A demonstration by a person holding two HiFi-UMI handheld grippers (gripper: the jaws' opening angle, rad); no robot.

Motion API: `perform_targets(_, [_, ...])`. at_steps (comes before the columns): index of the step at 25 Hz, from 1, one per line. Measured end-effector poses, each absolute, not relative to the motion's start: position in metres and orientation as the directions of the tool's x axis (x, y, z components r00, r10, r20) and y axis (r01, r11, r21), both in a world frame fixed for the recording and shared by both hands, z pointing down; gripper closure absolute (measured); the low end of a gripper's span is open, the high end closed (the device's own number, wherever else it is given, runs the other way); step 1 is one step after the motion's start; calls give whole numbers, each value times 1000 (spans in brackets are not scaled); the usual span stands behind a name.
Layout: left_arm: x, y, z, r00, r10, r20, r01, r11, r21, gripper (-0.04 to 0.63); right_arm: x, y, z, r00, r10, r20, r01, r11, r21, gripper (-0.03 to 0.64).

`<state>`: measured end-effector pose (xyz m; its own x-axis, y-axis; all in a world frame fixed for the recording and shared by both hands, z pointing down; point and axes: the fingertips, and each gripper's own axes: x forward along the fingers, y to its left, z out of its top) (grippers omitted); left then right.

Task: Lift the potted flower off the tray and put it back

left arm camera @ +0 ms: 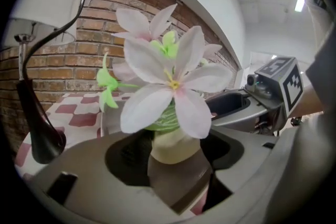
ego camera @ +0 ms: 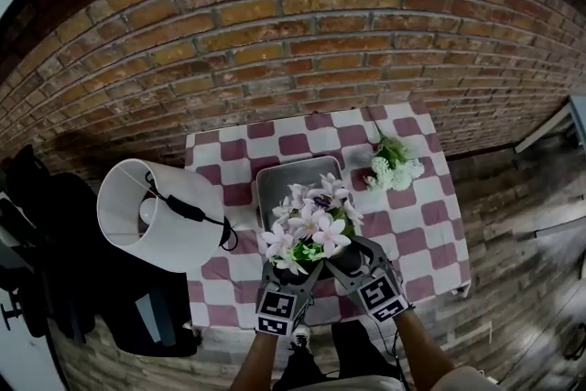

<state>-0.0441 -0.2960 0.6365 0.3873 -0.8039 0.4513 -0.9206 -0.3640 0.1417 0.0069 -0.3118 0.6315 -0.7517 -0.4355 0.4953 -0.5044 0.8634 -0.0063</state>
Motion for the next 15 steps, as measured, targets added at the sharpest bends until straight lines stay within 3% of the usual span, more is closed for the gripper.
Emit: perform_targets(15, [-48, -312, 649, 358, -811, 462, -933, -336, 132, 288, 6, -329, 651, -726, -441, 527, -528, 849, -18, 334])
